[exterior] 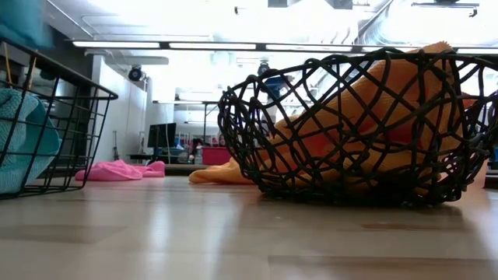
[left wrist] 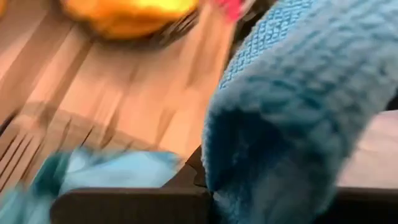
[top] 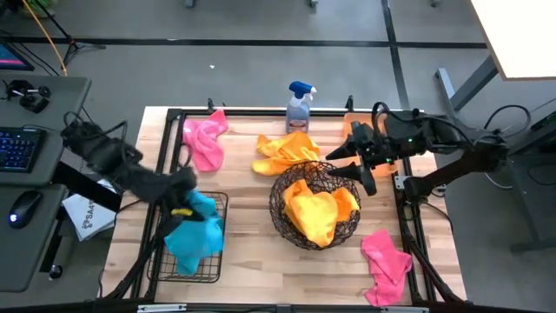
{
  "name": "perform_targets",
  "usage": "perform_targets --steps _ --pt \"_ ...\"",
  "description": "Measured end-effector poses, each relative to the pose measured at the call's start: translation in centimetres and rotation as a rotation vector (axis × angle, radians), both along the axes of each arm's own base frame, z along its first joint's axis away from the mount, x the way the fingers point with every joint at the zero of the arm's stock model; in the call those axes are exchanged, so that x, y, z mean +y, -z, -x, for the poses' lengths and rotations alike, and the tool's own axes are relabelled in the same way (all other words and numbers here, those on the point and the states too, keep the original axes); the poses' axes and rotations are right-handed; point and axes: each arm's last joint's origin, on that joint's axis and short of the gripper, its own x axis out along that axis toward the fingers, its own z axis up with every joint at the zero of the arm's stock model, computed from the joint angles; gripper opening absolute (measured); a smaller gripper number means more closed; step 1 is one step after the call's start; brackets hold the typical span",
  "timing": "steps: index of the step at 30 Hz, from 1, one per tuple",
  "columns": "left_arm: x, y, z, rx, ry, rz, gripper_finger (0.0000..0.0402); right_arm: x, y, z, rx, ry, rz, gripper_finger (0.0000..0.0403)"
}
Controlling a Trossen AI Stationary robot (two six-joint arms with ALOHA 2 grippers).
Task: Sort microfiber towel by color & place in baskets
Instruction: Put the blue microfiber cloth into the wire basket
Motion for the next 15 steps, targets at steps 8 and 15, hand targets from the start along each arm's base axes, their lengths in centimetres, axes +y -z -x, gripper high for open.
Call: perform_targets --steps 8,15 --pt "-2.2 5.8 0.9 0.183 -0.071 -0.188 0.0001 0.0 0.7 -0.3 0.058 -0.012 0.048 0.0207" --pt "-4.7 14.0 1.1 0.314 -0.080 -0.078 0.0000 0.0 1.0 0.0 0.098 -0.007 0.042 0.0207"
